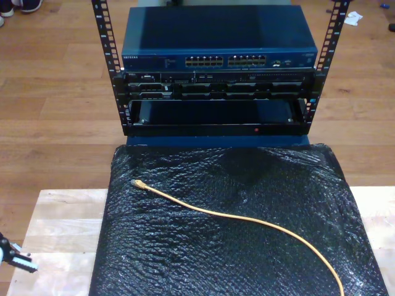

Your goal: Grab the cable and plug it in

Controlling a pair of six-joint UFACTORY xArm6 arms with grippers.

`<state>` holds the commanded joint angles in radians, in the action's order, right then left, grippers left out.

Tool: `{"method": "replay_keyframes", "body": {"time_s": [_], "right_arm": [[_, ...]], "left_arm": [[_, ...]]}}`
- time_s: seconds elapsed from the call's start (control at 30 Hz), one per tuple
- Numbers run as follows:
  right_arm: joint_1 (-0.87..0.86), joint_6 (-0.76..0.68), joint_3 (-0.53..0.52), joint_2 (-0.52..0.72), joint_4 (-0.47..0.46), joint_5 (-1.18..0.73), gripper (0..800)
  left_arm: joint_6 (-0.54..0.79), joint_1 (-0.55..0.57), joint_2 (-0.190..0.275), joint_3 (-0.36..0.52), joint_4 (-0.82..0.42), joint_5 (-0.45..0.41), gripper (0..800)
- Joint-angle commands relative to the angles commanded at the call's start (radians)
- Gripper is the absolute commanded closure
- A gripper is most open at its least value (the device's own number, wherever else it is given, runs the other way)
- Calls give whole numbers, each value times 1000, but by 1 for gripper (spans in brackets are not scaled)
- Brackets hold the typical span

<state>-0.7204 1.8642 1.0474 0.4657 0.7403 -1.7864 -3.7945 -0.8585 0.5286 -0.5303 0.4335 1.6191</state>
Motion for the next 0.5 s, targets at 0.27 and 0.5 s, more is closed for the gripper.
{"method": "replay_keyframes", "body": {"time_s": [0.27,0.5], "right_arm": [[129,-86,2,0,0,91,16],[284,-193,3,-2,-9,199,24]], "left_arm": [[-54,55,0,0,0,-6,0],[-86,66,0,0,0,-9,0]]}}
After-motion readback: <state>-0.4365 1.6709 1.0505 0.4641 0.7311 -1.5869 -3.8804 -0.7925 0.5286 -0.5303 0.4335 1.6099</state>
